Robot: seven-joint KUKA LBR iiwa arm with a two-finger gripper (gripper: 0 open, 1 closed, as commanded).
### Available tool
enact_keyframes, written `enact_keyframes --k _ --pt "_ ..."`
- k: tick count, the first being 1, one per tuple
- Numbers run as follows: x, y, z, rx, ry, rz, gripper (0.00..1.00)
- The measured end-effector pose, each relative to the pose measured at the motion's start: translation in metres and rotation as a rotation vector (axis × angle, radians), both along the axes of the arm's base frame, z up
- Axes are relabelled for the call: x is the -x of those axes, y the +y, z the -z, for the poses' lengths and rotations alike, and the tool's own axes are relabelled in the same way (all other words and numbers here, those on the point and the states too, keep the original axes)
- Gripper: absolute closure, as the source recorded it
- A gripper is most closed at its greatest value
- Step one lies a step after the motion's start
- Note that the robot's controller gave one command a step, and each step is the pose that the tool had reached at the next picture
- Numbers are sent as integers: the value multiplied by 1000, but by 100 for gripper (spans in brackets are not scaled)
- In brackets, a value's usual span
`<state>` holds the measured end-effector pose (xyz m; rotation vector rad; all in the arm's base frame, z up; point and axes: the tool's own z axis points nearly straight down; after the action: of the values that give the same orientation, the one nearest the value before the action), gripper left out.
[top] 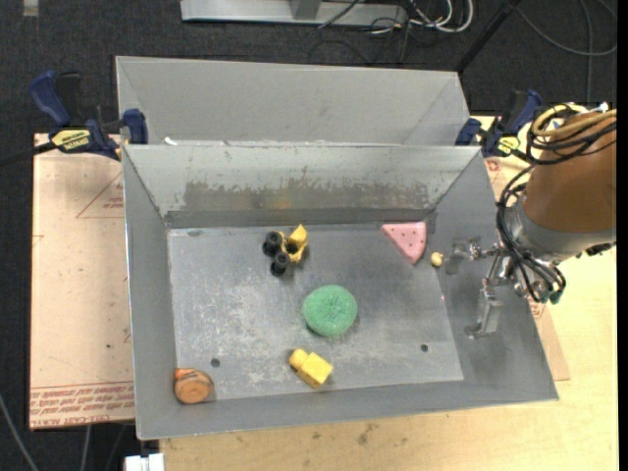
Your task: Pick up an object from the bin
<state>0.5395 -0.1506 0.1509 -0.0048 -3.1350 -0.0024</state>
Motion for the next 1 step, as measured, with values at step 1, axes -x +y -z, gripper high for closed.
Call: enact_keyframes --k 1 --pt "-2 1 -5 2 -8 -3 0"
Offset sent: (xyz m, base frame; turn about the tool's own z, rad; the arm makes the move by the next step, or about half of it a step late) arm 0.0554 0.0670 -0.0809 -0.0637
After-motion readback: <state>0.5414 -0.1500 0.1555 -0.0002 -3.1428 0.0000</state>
